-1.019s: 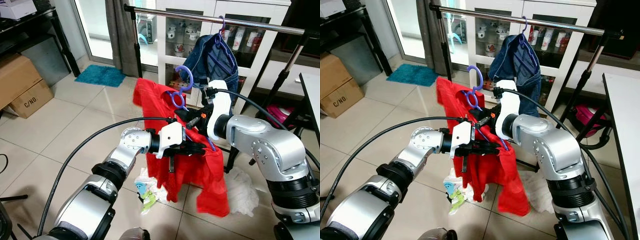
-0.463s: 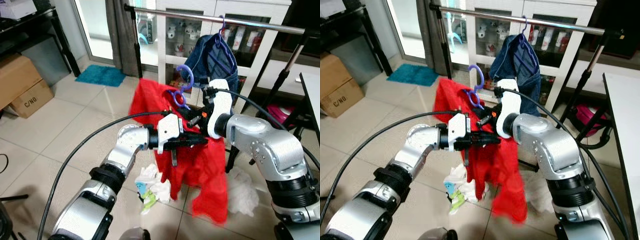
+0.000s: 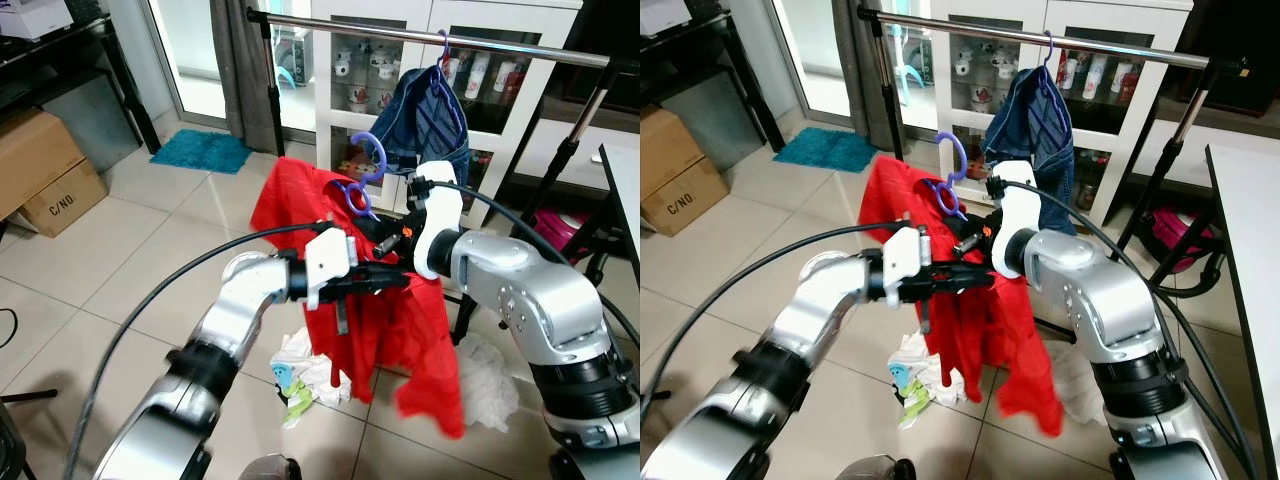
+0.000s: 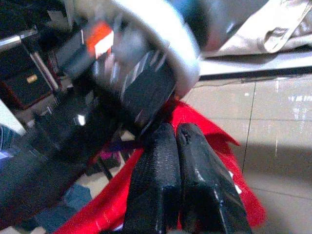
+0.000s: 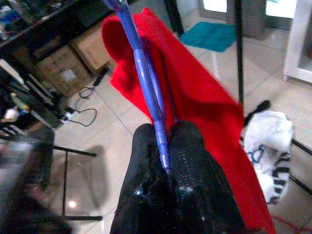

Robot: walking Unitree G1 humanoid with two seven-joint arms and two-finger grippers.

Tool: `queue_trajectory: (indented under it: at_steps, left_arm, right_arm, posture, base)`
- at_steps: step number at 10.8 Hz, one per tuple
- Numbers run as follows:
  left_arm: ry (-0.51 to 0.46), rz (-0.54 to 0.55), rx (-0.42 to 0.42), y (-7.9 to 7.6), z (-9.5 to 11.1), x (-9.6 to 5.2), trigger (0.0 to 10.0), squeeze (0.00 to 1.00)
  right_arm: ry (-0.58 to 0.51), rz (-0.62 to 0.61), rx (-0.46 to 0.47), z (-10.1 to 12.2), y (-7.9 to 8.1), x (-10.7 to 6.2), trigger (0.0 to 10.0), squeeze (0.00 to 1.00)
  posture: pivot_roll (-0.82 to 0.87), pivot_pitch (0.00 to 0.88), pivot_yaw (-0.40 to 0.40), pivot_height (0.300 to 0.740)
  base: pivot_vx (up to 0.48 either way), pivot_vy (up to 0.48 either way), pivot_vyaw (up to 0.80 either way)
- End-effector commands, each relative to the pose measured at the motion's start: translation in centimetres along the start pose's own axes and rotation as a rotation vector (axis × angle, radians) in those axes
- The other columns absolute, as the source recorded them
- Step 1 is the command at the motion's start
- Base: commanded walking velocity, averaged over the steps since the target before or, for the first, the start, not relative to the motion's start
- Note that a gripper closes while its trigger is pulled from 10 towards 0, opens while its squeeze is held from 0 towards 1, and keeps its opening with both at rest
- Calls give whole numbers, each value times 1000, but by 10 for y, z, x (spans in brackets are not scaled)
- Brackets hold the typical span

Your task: Hang hanger

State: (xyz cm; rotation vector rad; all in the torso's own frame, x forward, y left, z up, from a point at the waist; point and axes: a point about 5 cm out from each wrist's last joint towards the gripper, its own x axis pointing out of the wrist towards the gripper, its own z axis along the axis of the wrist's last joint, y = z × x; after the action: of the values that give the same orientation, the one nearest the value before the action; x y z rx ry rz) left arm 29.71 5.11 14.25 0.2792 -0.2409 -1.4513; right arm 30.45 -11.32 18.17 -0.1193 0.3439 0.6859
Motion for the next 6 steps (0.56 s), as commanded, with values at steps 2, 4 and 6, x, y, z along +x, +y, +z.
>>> queue_trajectory:
  at_steps: [2,4,6]
  left_arm:
    - [-32,5,116,3,19,0,0,0]
    - [45,66,126,0,8,-9,0,0]
    - [85,252,130,10,6,-27,0,0]
  right_arm:
    - [91,-36,9,-21,-8,3,10000,0]
    - [108,-67,-7,-25,-16,3,10000,0]
    - [130,-106,3,-34,-28,-1,10000,0]
  posture:
    - [-72,0,95,740]
    - [-75,0,98,740]
    - [-73,0,94,740]
  base:
    - [0,0,0]
    - [0,0,0]
    - [0,0,0]
